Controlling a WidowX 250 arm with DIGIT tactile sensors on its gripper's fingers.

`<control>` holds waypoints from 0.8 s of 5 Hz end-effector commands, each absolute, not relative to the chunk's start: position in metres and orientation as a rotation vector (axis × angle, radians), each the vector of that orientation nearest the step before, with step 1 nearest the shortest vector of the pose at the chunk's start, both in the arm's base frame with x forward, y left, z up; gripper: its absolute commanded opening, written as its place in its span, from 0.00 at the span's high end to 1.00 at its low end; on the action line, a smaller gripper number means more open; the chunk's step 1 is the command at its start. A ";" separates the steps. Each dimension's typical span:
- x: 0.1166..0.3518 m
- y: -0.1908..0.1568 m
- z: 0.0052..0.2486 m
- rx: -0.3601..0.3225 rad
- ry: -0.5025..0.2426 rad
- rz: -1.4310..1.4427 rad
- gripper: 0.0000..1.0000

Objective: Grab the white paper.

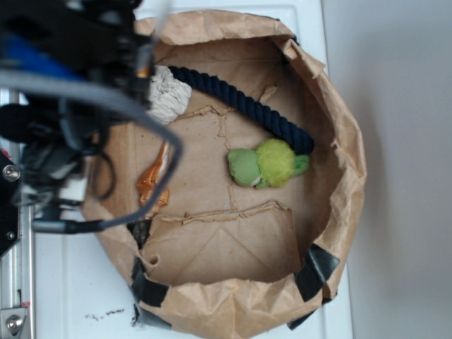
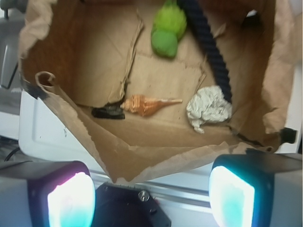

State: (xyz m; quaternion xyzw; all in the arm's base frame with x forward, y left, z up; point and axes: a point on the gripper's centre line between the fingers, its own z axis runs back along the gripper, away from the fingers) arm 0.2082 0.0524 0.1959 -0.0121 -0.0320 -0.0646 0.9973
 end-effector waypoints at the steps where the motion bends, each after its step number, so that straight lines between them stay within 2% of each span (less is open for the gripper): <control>1: 0.212 0.058 0.211 0.000 -0.108 -0.108 0.00; 2: 0.200 0.064 0.201 -0.053 -0.195 -0.194 0.00; 3: 0.222 0.071 0.182 -0.020 -0.245 -0.200 0.00; 4: 0.234 0.076 0.174 0.014 -0.310 -0.218 0.00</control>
